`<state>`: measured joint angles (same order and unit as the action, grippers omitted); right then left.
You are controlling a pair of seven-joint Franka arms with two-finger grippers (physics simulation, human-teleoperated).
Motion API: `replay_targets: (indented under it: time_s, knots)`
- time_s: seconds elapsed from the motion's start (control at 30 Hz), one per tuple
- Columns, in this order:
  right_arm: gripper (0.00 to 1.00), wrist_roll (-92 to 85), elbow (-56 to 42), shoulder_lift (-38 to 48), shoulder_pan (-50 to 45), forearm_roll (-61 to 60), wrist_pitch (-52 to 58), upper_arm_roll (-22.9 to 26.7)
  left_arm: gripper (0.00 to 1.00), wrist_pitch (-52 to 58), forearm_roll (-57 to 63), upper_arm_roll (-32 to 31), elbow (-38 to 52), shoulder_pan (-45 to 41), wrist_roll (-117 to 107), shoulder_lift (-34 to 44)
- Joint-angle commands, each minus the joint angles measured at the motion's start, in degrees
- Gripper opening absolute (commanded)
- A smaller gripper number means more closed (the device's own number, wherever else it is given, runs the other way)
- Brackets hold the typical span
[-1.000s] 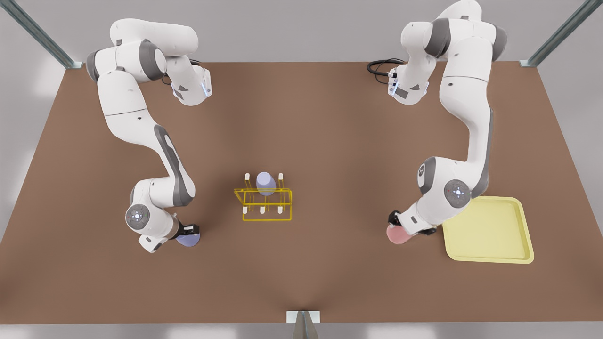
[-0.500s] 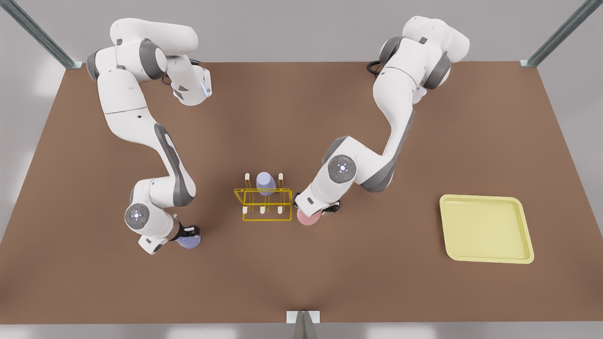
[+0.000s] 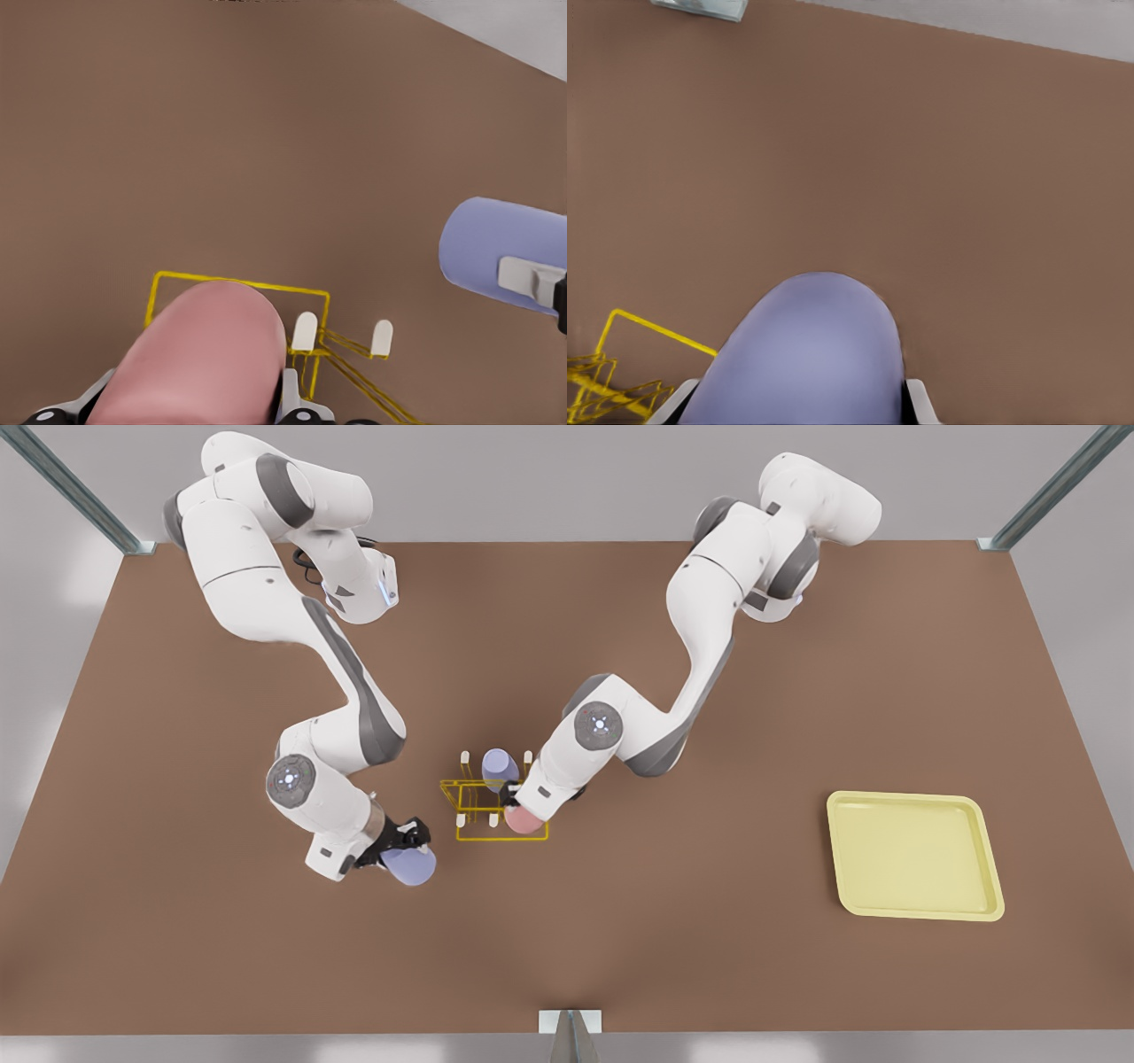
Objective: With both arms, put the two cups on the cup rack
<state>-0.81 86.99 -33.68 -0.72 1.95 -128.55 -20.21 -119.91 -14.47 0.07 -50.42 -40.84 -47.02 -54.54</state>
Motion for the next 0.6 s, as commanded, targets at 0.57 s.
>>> replay_targets:
  time_s: [0.57]
  knots:
    - [0.80, -0.1, -1.1, 0.7, -0.5, -1.6, 13.3, -6.3, 1.00, 38.9, 20.0, 0.1, -25.6, 28.4, 50.9, 38.8]
